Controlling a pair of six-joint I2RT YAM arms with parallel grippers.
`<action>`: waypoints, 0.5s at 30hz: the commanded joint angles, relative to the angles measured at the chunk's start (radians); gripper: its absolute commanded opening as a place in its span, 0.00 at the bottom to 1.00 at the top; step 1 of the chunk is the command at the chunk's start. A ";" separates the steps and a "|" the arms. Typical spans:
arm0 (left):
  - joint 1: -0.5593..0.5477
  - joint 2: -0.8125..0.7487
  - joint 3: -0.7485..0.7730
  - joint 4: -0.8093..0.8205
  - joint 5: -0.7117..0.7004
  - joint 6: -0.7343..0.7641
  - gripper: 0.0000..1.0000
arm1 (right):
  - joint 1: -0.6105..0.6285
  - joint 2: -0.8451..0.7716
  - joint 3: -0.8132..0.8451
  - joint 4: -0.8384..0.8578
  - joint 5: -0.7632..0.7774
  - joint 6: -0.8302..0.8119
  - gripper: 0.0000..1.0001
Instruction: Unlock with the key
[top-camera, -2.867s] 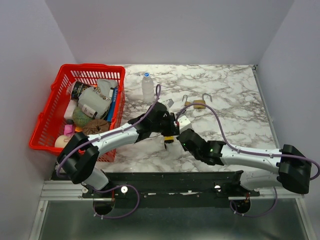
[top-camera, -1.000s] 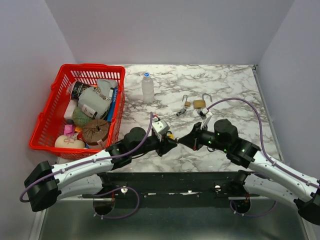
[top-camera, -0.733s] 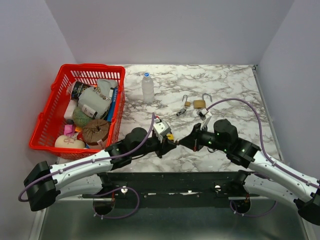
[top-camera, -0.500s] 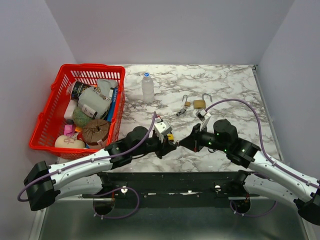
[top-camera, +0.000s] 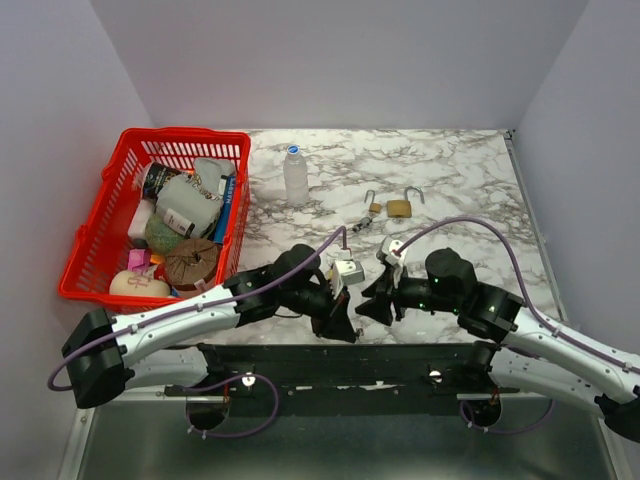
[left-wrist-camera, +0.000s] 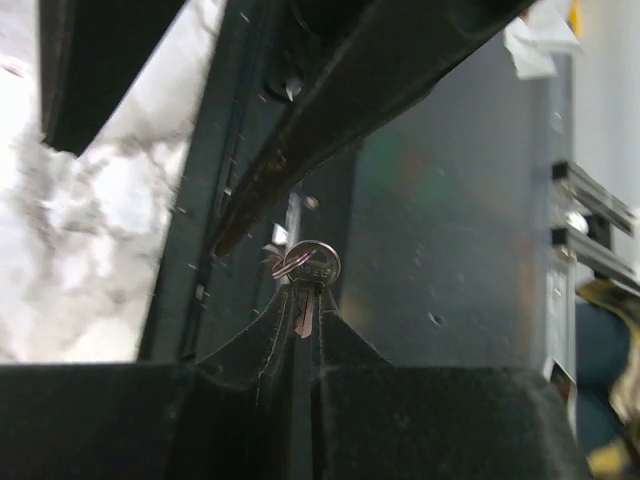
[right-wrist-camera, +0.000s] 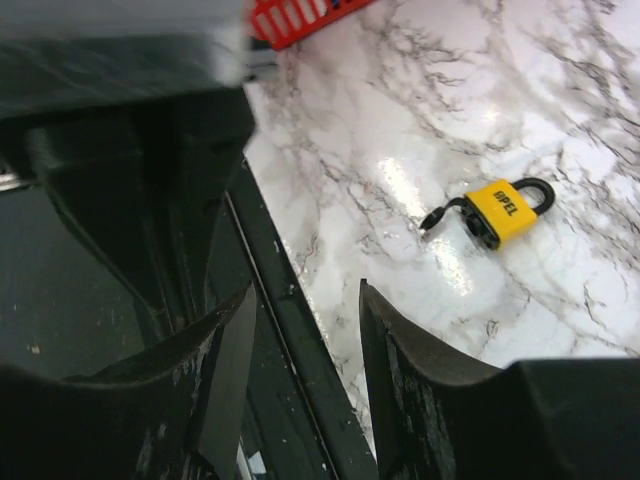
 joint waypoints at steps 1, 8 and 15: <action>0.025 0.044 0.019 -0.079 0.259 -0.051 0.00 | 0.049 -0.030 -0.022 0.037 -0.047 -0.105 0.54; 0.115 0.076 -0.009 -0.097 0.391 -0.115 0.00 | 0.092 -0.110 -0.067 0.100 -0.146 -0.123 0.36; 0.204 0.084 0.000 -0.114 0.489 -0.160 0.00 | 0.163 -0.084 -0.088 0.130 -0.148 -0.123 0.45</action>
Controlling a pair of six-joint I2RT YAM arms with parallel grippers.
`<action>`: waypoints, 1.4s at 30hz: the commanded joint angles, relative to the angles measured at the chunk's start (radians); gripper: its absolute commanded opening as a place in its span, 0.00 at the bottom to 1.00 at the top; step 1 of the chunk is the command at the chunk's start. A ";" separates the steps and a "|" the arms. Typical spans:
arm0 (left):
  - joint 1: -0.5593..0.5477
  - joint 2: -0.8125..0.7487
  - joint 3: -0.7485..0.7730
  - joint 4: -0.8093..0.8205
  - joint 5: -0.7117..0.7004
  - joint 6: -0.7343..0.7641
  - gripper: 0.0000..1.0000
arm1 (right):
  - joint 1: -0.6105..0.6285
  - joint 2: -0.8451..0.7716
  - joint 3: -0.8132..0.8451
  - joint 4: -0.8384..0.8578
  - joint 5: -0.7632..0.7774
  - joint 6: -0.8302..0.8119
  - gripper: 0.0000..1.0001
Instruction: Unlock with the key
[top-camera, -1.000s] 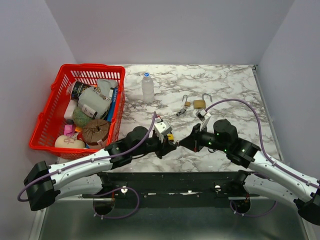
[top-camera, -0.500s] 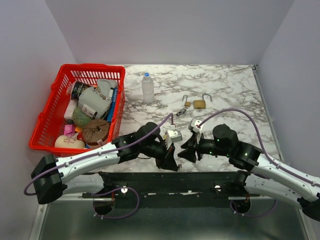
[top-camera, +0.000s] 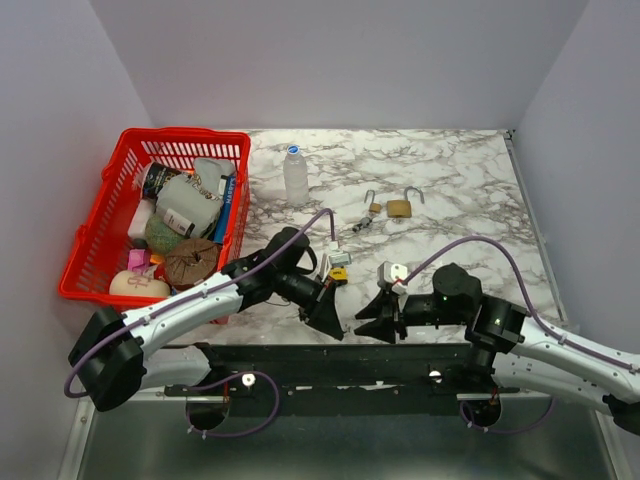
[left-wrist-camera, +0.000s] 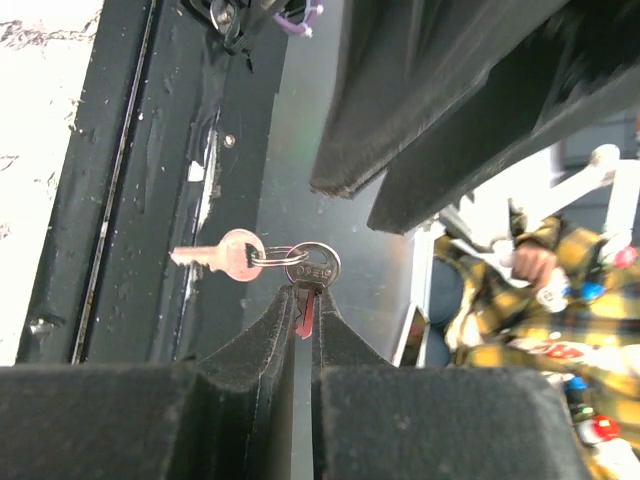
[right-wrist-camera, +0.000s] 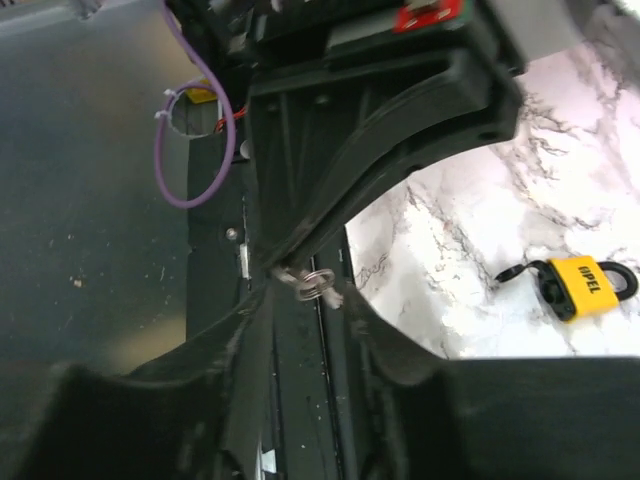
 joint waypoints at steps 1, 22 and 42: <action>0.024 0.006 0.001 -0.033 0.122 -0.043 0.00 | 0.047 0.020 -0.014 0.048 -0.026 -0.016 0.46; 0.025 0.039 0.029 -0.084 0.168 -0.014 0.00 | 0.113 0.125 0.041 0.085 -0.055 -0.086 0.38; 0.028 0.025 0.038 -0.093 0.185 0.005 0.00 | 0.114 0.210 0.078 0.061 -0.118 -0.091 0.34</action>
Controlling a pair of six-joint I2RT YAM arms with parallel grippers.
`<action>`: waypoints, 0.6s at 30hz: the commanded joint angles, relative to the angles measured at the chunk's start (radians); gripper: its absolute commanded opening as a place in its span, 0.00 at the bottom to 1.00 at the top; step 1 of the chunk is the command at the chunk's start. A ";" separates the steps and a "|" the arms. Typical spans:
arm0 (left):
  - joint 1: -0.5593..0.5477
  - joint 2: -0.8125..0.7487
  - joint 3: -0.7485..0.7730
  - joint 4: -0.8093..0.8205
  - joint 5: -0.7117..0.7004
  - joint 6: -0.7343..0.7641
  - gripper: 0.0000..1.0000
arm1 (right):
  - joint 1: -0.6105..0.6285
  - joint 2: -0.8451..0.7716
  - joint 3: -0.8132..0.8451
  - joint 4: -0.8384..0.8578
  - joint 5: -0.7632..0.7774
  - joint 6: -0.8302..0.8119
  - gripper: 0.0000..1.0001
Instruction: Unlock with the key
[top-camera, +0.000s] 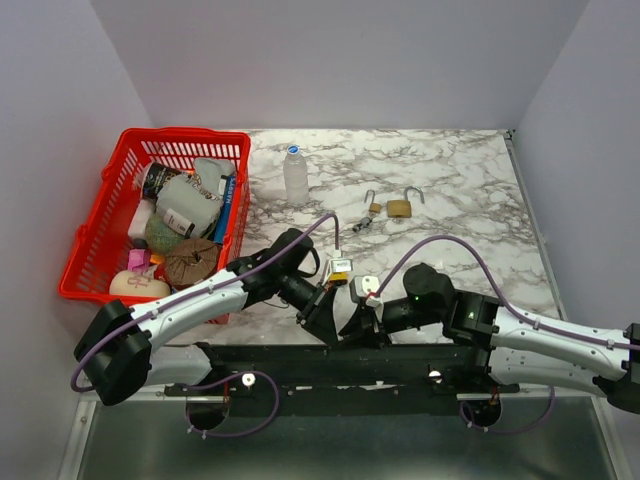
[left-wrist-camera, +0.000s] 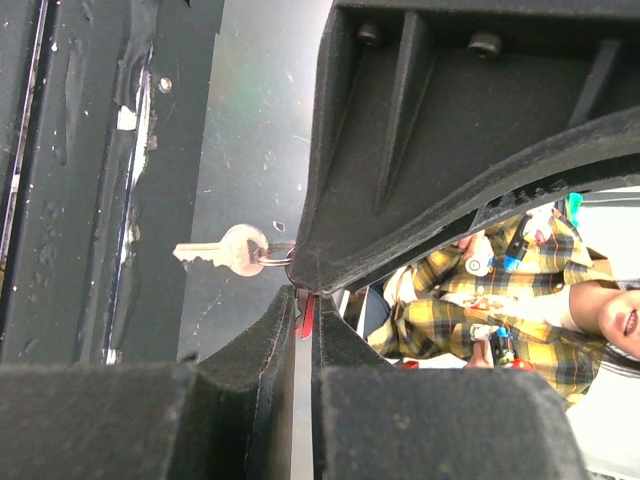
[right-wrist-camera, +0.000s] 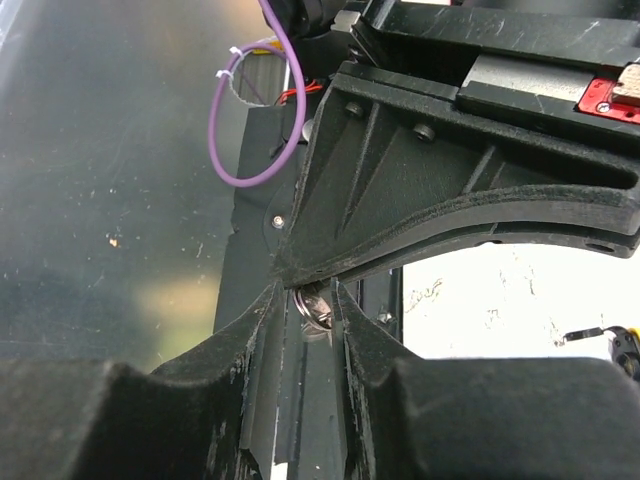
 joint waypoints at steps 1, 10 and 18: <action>0.005 -0.022 0.024 -0.007 0.034 0.014 0.00 | 0.009 0.015 0.030 -0.012 -0.016 -0.019 0.34; 0.010 -0.040 0.020 -0.003 0.034 0.020 0.00 | 0.010 -0.005 0.021 -0.007 0.019 -0.015 0.19; 0.087 -0.086 0.043 -0.006 -0.005 0.067 0.47 | 0.010 -0.022 0.012 0.031 0.189 0.120 0.01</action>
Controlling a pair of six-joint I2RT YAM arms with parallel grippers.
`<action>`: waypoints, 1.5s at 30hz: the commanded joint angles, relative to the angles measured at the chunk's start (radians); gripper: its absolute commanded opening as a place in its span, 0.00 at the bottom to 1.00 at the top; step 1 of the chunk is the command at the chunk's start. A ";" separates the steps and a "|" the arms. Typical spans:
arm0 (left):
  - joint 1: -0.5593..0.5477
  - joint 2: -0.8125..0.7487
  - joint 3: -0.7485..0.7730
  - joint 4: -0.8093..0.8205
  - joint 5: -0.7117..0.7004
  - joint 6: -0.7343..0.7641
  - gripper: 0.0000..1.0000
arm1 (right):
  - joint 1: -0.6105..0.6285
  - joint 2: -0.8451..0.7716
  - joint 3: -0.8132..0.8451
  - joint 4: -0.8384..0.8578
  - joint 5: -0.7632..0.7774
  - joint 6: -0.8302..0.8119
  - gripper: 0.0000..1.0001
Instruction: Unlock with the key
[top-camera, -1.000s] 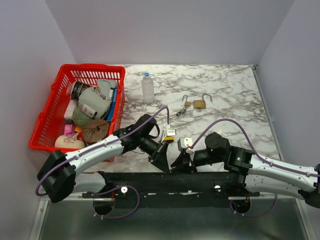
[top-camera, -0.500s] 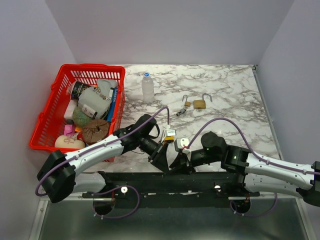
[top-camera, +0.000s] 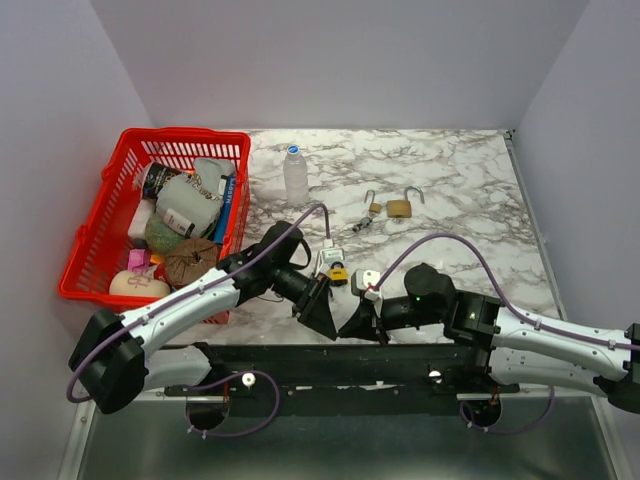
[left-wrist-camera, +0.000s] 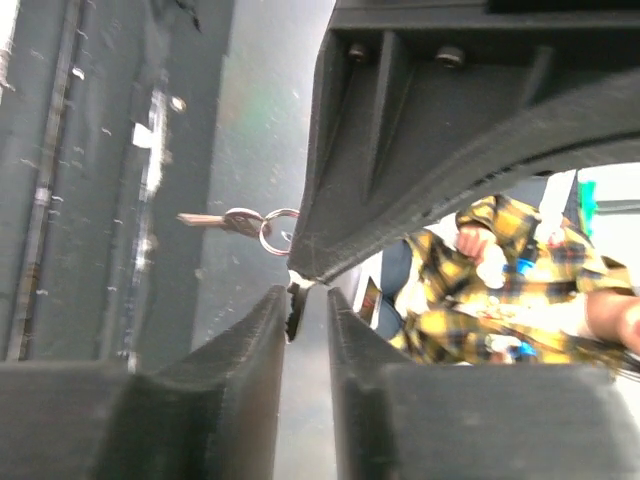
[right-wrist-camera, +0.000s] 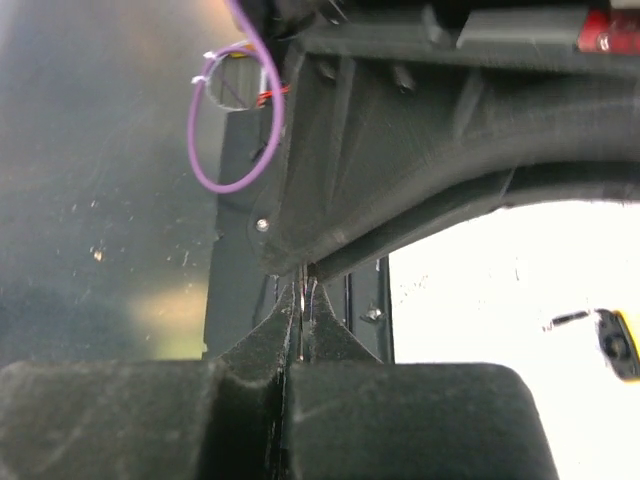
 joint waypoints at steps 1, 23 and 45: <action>0.047 -0.060 0.047 0.007 -0.020 0.040 0.53 | 0.006 -0.030 -0.009 0.045 0.177 0.110 0.01; 0.064 -0.367 -0.207 0.587 -0.736 -0.307 0.75 | -0.086 -0.177 -0.191 0.366 0.583 0.428 0.01; -0.048 -0.264 -0.284 0.870 -0.859 -0.539 0.59 | -0.088 -0.247 -0.259 0.464 0.591 0.501 0.01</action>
